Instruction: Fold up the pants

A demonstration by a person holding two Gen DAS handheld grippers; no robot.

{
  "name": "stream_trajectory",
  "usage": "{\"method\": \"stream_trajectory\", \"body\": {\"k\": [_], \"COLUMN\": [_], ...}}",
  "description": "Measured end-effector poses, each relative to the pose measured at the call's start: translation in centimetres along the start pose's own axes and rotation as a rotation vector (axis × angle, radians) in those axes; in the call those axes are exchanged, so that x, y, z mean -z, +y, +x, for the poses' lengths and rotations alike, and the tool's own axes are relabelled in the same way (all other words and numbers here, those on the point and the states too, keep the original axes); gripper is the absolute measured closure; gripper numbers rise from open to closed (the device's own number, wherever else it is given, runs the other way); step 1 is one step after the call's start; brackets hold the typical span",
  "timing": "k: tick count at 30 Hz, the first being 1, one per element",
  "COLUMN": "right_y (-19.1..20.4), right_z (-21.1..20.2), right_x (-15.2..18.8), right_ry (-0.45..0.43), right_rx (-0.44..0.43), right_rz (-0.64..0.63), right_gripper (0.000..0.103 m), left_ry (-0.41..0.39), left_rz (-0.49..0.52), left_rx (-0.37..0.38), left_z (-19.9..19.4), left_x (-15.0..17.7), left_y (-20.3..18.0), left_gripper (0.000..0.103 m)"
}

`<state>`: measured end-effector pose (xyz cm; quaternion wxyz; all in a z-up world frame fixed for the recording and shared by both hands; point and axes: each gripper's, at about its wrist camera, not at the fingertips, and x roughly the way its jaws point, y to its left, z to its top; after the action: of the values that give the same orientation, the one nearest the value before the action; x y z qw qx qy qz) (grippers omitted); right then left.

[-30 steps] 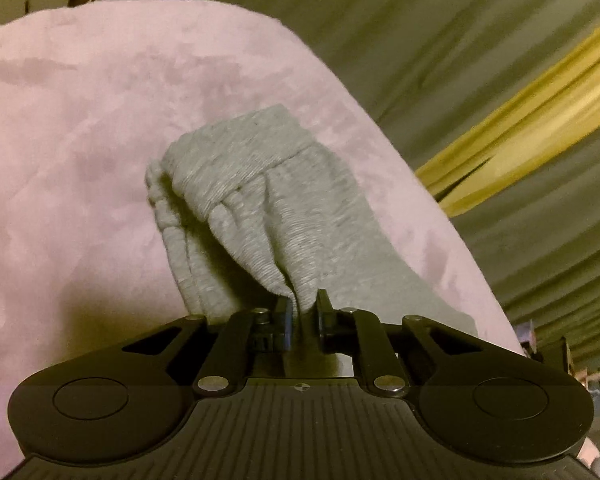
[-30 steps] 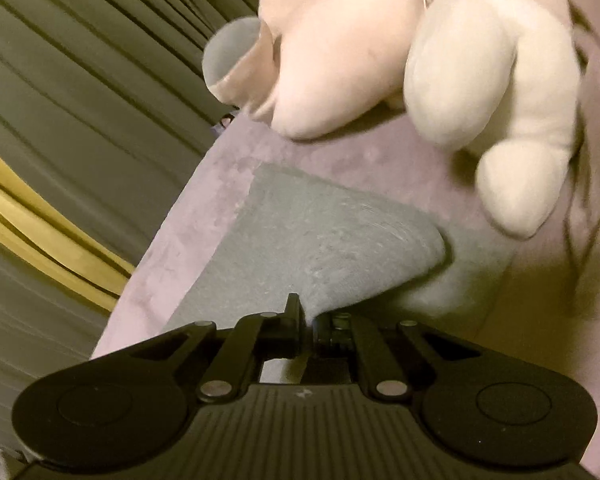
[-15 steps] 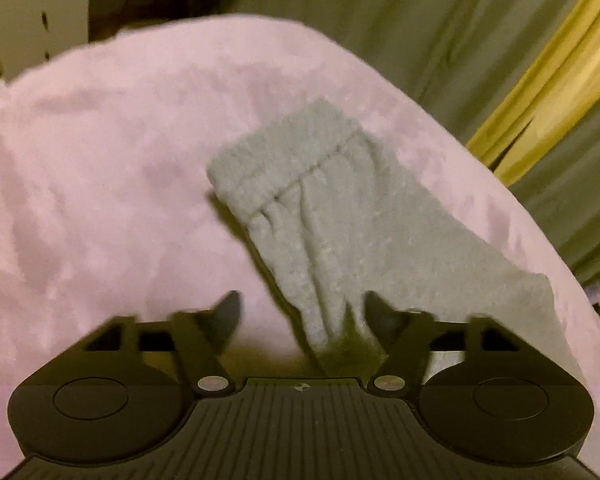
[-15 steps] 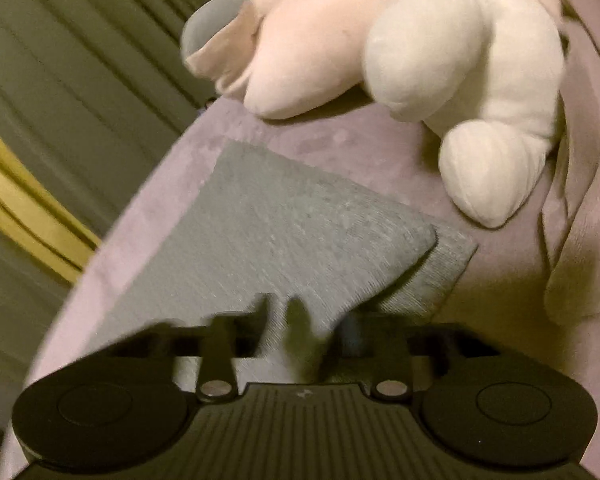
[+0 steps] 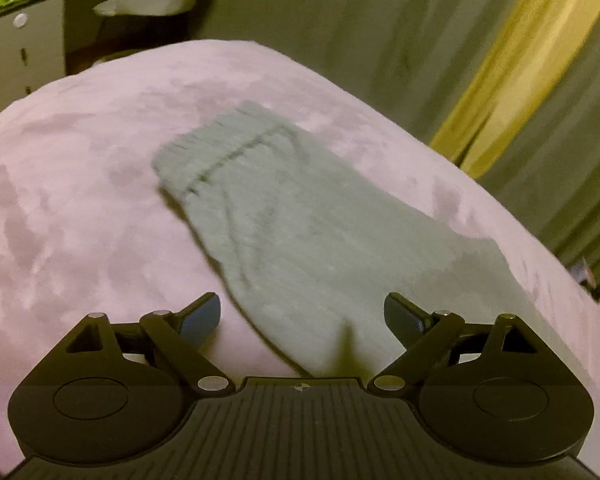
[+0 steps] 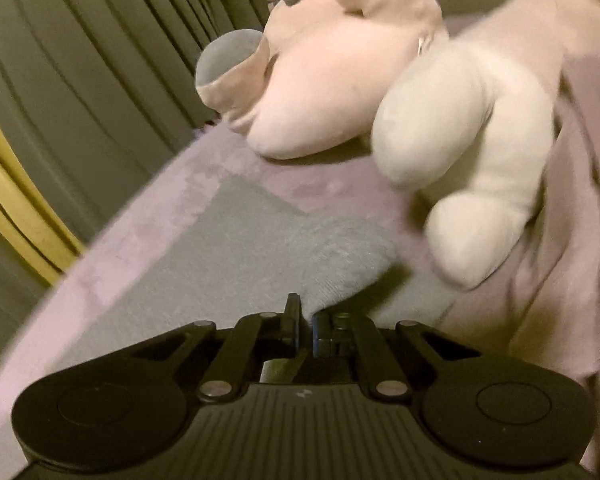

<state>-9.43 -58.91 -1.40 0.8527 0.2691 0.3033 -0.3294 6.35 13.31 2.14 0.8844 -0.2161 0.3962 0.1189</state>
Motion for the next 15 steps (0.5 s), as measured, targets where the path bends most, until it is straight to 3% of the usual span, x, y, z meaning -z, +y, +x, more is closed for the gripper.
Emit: {"method": "stream_trajectory", "body": {"k": [3, 5, 7, 8, 11, 13, 15], "right_y": [-0.5, -0.4, 0.2, 0.5, 2.2, 4.6, 6.5], "right_z": [2.5, 2.0, 1.2, 0.6, -2.3, -3.5, -3.7], "right_x": [0.9, 1.2, 1.1, 0.9, 0.6, 1.0, 1.9], "right_ry": [0.093, 0.056, 0.028, 0.008, -0.091, -0.116, -0.068], "right_rx": [0.107, 0.132, 0.239, 0.250, 0.133, 0.025, -0.116], "right_rz": [-0.047, -0.058, -0.095, -0.107, -0.145, -0.193, -0.216], "right_gripper": [0.098, 0.094, 0.076, 0.076, 0.071, 0.045, 0.035], "left_ry": [0.011, 0.015, 0.019, 0.020, 0.036, 0.051, 0.064], "left_rz": [0.067, 0.112, 0.150, 0.161, 0.201, 0.225, 0.233], "left_rx": [0.017, 0.006, 0.000, 0.002, 0.027, 0.045, 0.058], "left_z": [0.6, 0.9, 1.2, 1.3, 1.9, 2.6, 3.4], "left_x": [0.8, 1.5, 2.0, 2.4, 3.6, 4.6, 5.7], "left_y": [-1.8, -2.8, -3.7, -4.1, -5.5, -6.4, -7.0], "left_gripper": [0.010, 0.010, 0.010, 0.010, 0.009, 0.009, 0.009]}}
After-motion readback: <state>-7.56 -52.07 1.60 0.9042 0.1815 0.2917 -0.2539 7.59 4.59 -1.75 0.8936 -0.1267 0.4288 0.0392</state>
